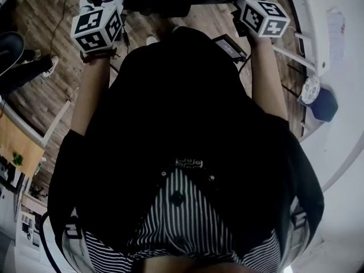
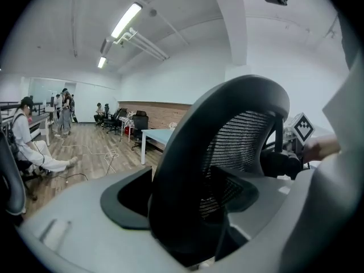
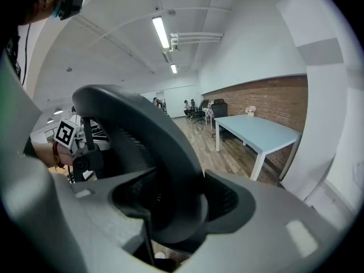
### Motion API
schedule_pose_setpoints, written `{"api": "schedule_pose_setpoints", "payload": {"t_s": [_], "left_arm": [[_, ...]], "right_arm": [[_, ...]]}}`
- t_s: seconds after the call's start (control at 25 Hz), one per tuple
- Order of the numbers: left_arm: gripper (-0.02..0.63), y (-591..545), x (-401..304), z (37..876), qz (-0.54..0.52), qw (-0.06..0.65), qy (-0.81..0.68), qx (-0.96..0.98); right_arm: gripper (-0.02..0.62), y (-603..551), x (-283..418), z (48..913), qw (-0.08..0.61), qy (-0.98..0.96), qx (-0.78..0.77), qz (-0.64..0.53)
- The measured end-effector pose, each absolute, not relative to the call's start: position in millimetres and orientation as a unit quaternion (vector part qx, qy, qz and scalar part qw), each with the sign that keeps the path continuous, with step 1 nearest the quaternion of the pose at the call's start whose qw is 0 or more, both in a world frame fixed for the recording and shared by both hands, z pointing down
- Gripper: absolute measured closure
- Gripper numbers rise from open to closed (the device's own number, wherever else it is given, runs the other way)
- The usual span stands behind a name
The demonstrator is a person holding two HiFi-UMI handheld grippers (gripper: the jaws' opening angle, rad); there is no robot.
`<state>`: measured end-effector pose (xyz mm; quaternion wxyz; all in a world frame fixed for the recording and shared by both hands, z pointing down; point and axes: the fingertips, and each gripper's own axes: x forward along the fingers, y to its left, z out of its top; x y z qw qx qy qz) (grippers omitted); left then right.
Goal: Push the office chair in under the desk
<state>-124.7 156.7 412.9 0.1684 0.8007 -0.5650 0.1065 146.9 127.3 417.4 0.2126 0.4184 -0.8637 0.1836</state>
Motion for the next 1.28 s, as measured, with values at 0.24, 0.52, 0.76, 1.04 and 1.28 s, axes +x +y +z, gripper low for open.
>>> {"api": "schedule_pose_setpoints", "payload": {"t_s": [0.24, 0.52, 0.76, 1.04, 1.28], "left_arm": [[0.278, 124.0, -133.5, 411.1, 0.103, 0.176, -0.568, 0.798], [0.279, 69.7, -133.9, 406.5, 0.104, 0.165, -0.571, 0.798], [0.279, 33.8, -132.6, 413.7, 0.109, 0.166, -0.570, 0.797], [0.279, -15.3, -132.7, 408.1, 0.113, 0.155, -0.583, 0.789], [0.281, -55.7, -104.4, 414.3, 0.107, 0.148, -0.588, 0.788]], "right_arm": [[0.354, 99.5, 138.2, 418.0, 0.220, -0.864, 0.415, 0.184], [0.356, 42.7, 137.0, 412.8, 0.211, -0.868, 0.414, 0.176], [0.356, 14.5, 139.3, 418.4, 0.220, -0.862, 0.416, 0.190], [0.356, -38.5, 138.3, 416.4, 0.217, -0.875, 0.394, 0.179], [0.356, -88.5, 166.3, 421.0, 0.212, -0.880, 0.389, 0.173]]}}
